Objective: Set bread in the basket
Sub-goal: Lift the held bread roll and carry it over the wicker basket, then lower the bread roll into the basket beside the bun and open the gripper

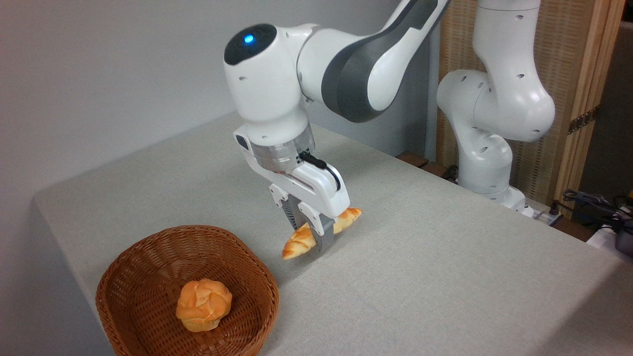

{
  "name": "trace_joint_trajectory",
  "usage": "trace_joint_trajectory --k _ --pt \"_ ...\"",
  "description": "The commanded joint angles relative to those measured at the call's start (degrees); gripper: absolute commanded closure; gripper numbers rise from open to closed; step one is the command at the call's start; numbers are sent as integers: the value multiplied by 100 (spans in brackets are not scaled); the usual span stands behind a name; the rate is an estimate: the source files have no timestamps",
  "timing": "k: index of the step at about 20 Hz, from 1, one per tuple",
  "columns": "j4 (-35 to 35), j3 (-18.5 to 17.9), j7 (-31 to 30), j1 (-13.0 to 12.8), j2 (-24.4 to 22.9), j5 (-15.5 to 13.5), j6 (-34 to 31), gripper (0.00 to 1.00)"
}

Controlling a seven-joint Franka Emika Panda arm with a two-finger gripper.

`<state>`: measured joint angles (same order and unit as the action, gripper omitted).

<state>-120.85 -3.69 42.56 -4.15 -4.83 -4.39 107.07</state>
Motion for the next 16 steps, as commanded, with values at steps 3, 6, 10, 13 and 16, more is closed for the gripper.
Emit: trace_joint_trajectory --k 3,6,10,13,16 --pt "755 202 94 -7 43 -105 -3 64" --pt "870 351 95 -7 87 -237 663 64" --pt "896 527 95 -7 245 -272 1587 64" --pt "914 563 95 -7 473 -342 2334 60" --pt "1019 694 16 -7 728 -535 3072 17"
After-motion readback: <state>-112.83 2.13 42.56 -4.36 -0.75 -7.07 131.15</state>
